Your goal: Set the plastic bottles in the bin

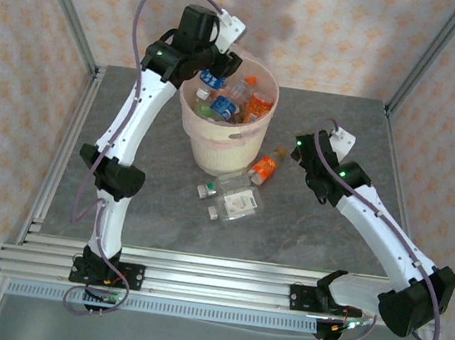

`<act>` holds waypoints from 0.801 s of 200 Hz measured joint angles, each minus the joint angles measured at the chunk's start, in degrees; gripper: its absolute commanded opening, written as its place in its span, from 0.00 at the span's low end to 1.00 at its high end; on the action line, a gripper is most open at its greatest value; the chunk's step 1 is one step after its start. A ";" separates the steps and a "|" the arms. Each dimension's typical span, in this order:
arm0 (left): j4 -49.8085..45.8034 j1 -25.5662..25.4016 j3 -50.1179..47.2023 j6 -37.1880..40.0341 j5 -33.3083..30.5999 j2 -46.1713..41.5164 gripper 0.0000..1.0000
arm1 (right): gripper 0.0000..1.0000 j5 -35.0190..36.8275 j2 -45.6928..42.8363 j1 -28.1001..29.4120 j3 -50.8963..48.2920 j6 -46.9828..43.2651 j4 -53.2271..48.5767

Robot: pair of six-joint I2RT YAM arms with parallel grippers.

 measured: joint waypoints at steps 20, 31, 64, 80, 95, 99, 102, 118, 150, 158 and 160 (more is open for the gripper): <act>-0.20 -0.72 0.02 2.49 -3.37 0.72 0.53 | 0.99 -0.02 0.00 0.00 0.00 0.00 0.02; -0.22 -1.11 0.09 3.85 -5.25 1.29 0.54 | 0.99 -0.02 0.00 0.00 0.00 0.00 0.00; -0.42 -1.86 0.09 7.17 -10.34 3.17 0.56 | 0.99 -0.02 0.00 0.00 0.00 0.00 0.02; -0.46 -2.19 0.09 8.37 -12.50 4.13 0.59 | 0.99 -0.02 0.00 0.00 -0.02 0.00 0.02; -0.50 -2.49 0.09 9.55 -14.19 5.01 0.70 | 0.99 -0.04 0.00 0.00 -0.07 0.00 0.02; -0.50 -2.58 0.09 9.49 -14.62 5.22 0.74 | 0.99 -0.04 0.00 0.00 -0.07 0.00 0.02; -0.52 -2.64 0.09 10.01 -14.82 5.38 0.76 | 0.99 -0.07 0.00 0.00 -0.07 0.00 0.02; -0.63 -2.99 0.09 10.34 -16.09 5.79 0.85 | 0.99 -0.20 0.00 0.00 -0.07 0.00 0.02; -0.63 -3.37 0.17 10.91 -17.35 5.84 0.87 | 0.99 -0.22 0.00 0.00 -0.07 0.00 0.02; -0.63 -3.50 0.17 10.88 -17.35 5.84 0.87 | 0.99 -0.24 0.00 0.00 -0.07 0.00 0.02; -0.63 -3.58 0.17 10.86 -17.35 5.84 0.87 | 0.99 -0.22 0.00 0.00 -0.07 0.00 0.02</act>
